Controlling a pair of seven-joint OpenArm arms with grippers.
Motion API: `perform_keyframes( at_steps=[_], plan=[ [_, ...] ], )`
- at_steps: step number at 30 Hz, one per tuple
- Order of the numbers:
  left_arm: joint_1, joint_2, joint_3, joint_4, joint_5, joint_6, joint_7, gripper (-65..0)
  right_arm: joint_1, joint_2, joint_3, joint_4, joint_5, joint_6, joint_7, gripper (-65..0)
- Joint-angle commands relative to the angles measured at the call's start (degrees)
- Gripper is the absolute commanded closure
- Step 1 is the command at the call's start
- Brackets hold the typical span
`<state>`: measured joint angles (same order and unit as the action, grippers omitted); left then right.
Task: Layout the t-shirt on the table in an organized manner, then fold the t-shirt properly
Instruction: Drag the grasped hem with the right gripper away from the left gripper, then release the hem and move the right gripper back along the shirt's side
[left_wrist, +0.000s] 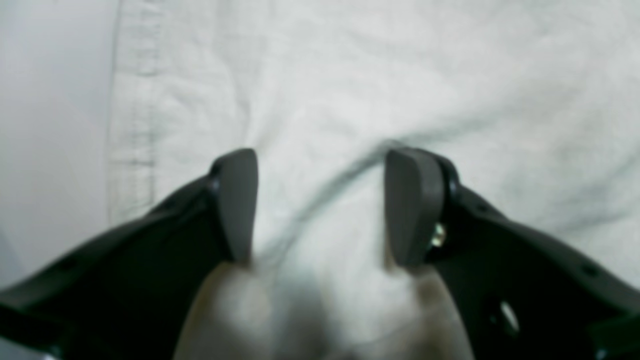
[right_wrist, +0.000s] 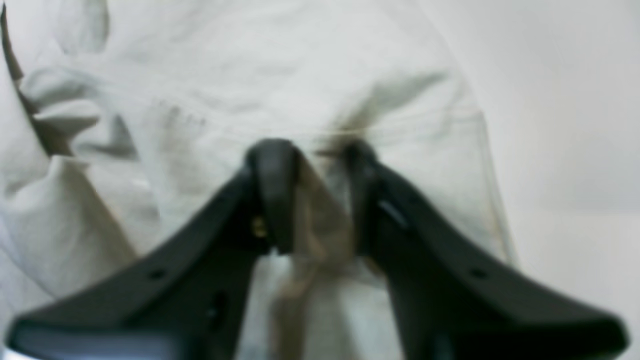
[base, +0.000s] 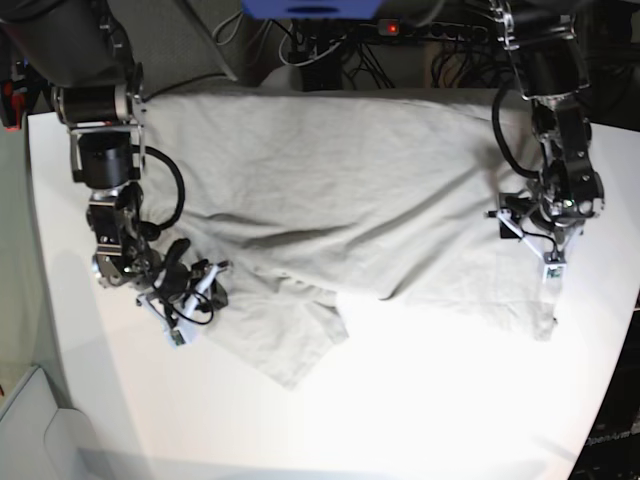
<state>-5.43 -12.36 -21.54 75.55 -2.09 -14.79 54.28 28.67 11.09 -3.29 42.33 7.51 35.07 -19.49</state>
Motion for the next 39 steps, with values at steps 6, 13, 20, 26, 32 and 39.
perform_keyframes(
  at_steps=[6,13,20,26,32,39],
  plan=[
    [2.22,-0.26,0.05,0.01,1.69,-0.11,2.38,-39.5,1.62,0.47,0.26,-3.34,0.45,0.05,0.54,0.0],
    [4.16,-0.34,0.05,0.36,1.69,-0.11,0.71,-39.6,2.76,2.14,0.43,-5.8,0.8,0.05,4.5,0.0],
    [4.33,-0.43,0.05,0.36,1.69,-0.11,0.71,-39.6,7.42,3.19,8.08,-2.81,0.62,0.05,4.06,0.0],
    [4.33,-0.34,0.22,0.36,1.69,-0.11,0.71,-39.6,11.55,3.46,10.63,-2.72,0.62,0.05,4.32,0.0],
    [4.16,-0.34,0.31,0.36,1.69,-0.11,0.88,-39.6,12.35,3.46,11.51,-2.63,0.62,0.05,4.41,0.0],
    [4.51,-0.34,0.49,0.45,1.69,-0.11,1.32,-39.6,8.39,4.42,13.62,-1.84,0.54,0.05,3.79,0.0]
  ],
)
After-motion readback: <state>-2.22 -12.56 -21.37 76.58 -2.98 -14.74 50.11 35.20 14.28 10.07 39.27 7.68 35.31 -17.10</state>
